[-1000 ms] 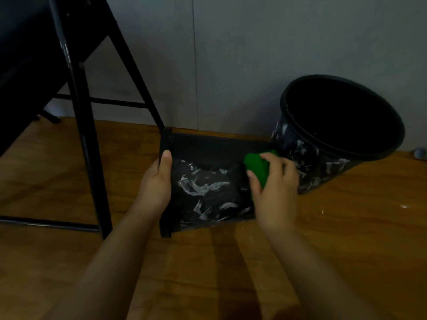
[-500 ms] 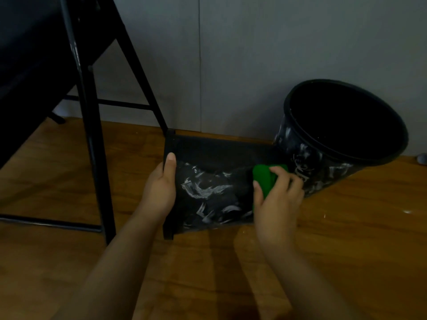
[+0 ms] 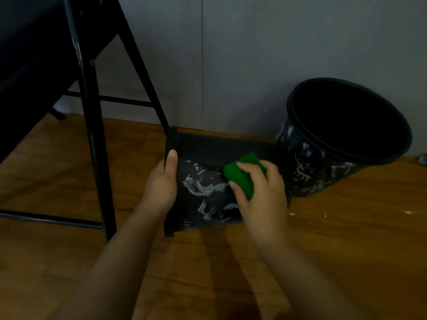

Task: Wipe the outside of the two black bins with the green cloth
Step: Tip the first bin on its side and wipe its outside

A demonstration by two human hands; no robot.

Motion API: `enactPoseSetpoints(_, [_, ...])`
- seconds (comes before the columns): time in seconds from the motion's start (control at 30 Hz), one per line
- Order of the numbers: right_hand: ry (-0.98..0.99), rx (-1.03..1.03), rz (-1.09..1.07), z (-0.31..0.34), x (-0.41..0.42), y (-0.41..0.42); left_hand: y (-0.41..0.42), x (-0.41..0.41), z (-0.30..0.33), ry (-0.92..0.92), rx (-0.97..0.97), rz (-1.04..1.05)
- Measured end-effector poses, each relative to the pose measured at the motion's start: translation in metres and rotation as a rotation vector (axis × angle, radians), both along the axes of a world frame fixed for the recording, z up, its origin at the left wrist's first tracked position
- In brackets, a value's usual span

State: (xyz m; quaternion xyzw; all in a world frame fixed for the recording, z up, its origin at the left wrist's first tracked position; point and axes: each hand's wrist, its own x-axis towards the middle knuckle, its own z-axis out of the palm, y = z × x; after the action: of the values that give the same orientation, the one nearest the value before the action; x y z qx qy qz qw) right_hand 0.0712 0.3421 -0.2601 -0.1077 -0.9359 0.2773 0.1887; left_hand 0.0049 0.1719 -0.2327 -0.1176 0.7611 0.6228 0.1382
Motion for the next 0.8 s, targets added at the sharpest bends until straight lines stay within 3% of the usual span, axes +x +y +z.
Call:
enactPoseSetpoints(0.07, [0.004,0.03,0.088,0.004,-0.007,0.002,0.0,-0.001,0.0,-0.003,0.01,0.005])
enactPoseSetpoints(0.27, [-0.007,-0.016,-0.127,0.005,-0.008,0.016,0.0,0.0,0.0,0.014,0.035,-0.001])
enactPoseSetpoints(0.43, [-0.025,0.037,0.107,0.008,-0.005,-0.015,-0.002,-0.003,0.0,-0.001,0.025,-0.011])
enactPoseSetpoints(0.8, [-0.005,-0.024,0.066,0.009,-0.013,-0.007,-0.019,0.018,-0.018,0.024,0.207,-0.054])
